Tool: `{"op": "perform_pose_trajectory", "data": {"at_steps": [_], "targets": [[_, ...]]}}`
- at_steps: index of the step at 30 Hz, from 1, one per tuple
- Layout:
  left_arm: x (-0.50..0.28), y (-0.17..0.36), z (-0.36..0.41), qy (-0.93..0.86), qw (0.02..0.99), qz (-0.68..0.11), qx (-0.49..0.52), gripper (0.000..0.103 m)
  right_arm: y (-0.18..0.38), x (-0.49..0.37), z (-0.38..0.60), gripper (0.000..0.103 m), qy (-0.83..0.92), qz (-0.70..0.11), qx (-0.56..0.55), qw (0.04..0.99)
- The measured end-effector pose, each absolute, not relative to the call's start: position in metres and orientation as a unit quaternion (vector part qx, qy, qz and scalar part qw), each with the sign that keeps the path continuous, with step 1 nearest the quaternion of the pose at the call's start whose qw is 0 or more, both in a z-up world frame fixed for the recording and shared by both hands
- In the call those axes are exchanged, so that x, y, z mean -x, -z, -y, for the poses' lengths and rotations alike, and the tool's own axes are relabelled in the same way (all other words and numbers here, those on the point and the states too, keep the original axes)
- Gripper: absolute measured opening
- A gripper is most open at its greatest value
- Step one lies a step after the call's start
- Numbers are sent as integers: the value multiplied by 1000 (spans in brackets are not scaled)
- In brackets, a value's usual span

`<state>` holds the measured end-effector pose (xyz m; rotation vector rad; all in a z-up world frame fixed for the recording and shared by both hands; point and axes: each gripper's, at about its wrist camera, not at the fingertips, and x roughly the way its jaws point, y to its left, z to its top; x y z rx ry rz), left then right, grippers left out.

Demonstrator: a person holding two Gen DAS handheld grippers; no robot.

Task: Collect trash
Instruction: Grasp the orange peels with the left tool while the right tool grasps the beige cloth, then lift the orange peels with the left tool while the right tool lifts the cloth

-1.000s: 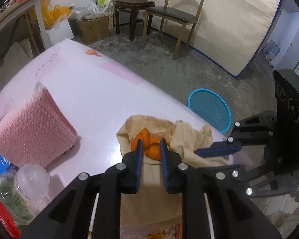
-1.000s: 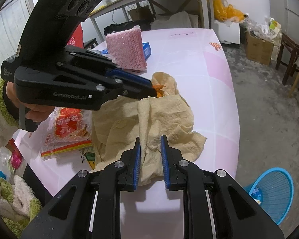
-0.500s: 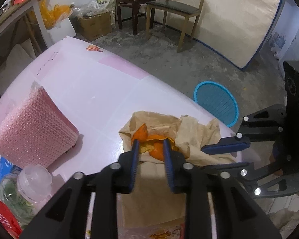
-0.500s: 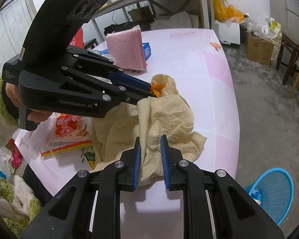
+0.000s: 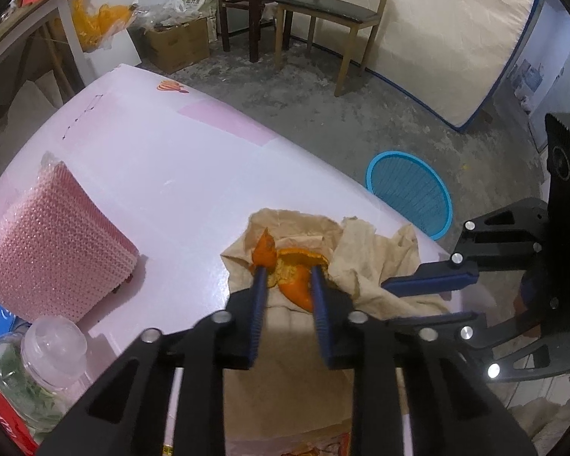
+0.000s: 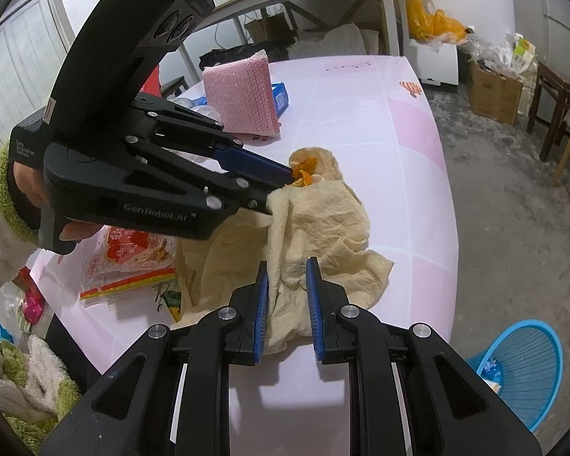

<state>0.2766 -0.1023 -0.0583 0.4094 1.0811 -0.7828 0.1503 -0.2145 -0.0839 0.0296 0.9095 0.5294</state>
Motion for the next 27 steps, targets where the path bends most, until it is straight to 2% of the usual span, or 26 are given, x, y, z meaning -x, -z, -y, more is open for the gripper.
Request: {"op": "perform_pose_trajectory", "data": {"at_steps": [3,15,23,27], "targets": [[-277,57,99,360,768,-496,-184,13,84,-150,215,18,-253,-434,-18,865],[-286,38,67,354,792,-485,-109,11,84,-150,215,18,-251,-433,-18,865],[-300,21,31,374,788,-488,24,11,86,-150,213,18,-247,-434,-18,866],[-297,9,23,370,796,-478,38,11,86,-151,212,18,-244,-436,-19,866]]}}
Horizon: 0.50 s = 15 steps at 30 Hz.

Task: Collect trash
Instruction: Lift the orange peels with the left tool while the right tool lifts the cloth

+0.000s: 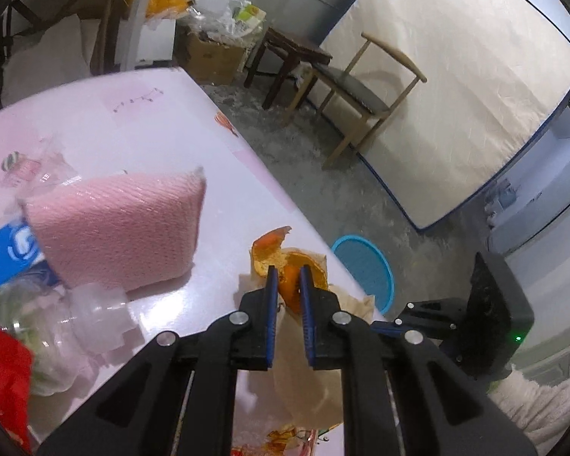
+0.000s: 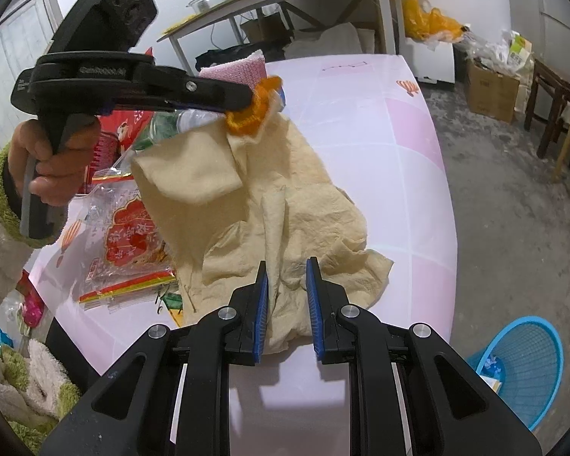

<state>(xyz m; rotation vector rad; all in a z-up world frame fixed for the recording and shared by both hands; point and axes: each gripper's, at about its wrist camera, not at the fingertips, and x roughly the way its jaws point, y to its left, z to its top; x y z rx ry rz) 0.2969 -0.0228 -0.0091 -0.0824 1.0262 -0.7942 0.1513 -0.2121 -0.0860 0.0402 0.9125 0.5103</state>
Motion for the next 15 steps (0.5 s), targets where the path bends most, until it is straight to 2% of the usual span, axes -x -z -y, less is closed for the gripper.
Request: {"op": "perform_pose_trajectory", "data": {"at_steps": [9,15], "targets": [[-262,-37,14,363,832,-419,-18,11,85,-152,206,18,-228,-441,-11,868],[-256,-52,4,355,844,-402,-19,11,84,-152,201,18,-217,-445,-9,869]]}}
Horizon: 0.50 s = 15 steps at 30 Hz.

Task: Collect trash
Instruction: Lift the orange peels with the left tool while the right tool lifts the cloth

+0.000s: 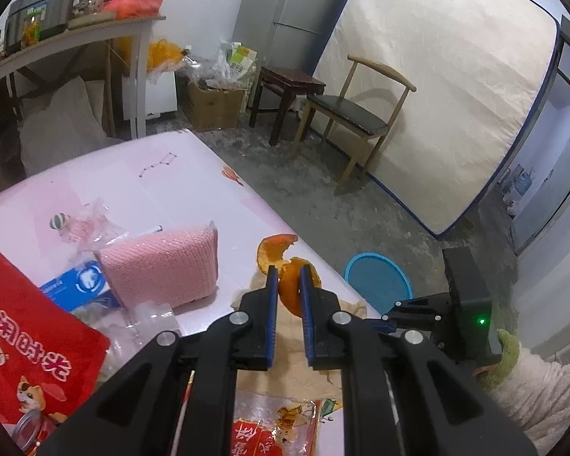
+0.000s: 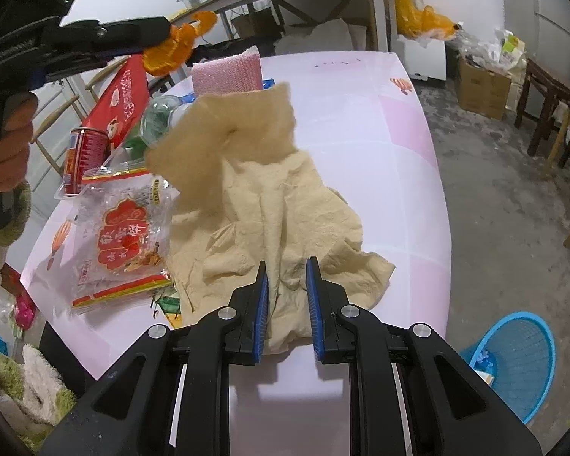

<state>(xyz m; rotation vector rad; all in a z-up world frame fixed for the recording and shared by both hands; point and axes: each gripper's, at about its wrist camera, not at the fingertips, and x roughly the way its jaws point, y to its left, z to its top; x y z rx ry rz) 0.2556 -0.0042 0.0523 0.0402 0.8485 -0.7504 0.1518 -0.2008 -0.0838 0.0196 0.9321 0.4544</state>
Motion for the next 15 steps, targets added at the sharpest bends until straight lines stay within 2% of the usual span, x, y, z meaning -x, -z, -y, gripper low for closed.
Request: {"op": "perform_pose_trajectory", "data": {"at_steps": [5,7,8,10,11,12,15], "targets": [[-248,-63,-4,351,855,-382,-11,10,81,-153,200,19,-208,-452,-18,868],[-246,-66,-6,347,860,-375,-7,10,76,-153,202,36,-201,-449,-27,870],[-244,-67,-6,346,861,-373,-4,10,71,-151,205,50,-195,-443,-33,874],[-242,-67,-9,344,863,-370,3,10,63,-146,210,55,-203,-432,-50,878],[-242,-66,-11,344,863,-369,6,10,59,-144,212,60,-205,-428,-56,878],[-240,-65,-13,343,864,-368,9,10,57,-143,214,70,-204,-426,-60,879],[-236,-60,-15,341,867,-364,7,10,57,-144,216,81,-194,-435,-67,877]]}}
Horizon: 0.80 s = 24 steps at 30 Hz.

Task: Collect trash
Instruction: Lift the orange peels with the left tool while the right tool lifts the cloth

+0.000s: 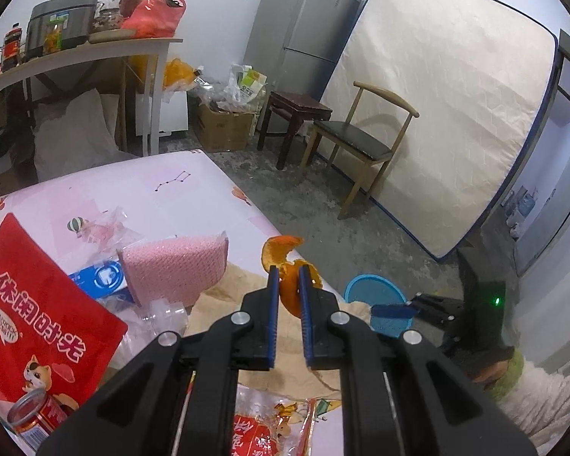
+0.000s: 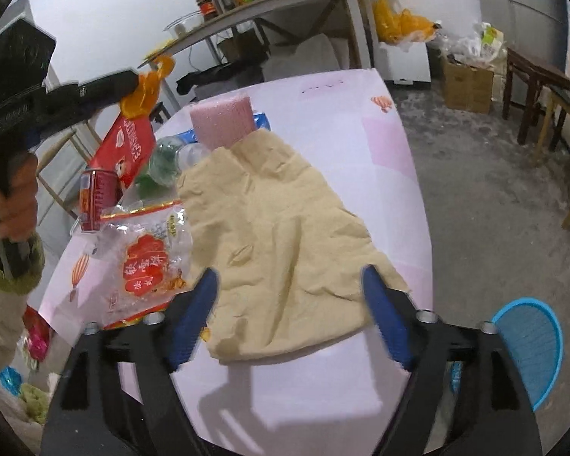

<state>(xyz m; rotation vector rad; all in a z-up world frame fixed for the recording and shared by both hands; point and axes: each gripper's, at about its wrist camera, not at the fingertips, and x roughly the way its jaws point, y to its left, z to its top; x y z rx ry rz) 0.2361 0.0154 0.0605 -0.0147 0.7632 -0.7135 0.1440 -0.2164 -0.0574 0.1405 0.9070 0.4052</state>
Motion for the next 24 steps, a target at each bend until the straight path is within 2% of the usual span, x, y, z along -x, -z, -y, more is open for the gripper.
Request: {"op": "perform_pose_trajectory", "data": {"at_steps": [6,10,13,16,18,19,21,24], "targets": [[-234,-52,-20,341,864,-370,20,9,79,-165,195,83,-167,-472,-29,865],[-236,-45,-24,335,863,-378,27,9,85,-176,167,85,-144,-465,53,872],[-238,-42,-26,332,863,-380,30,10,86,-179,159,80,-140,-459,80,874],[-238,-41,-27,329,864,-380,32,9,83,-179,163,57,-134,-459,77,875],[-239,-41,-25,328,864,-381,34,9,82,-178,171,33,-128,-461,65,876],[-239,-40,-24,328,864,-381,35,9,83,-177,174,27,-126,-461,60,876],[-239,-40,-20,330,863,-381,35,9,82,-173,184,7,-121,-462,42,878],[-237,-43,-7,337,860,-381,31,9,80,-164,202,4,-117,-457,5,881]]}}
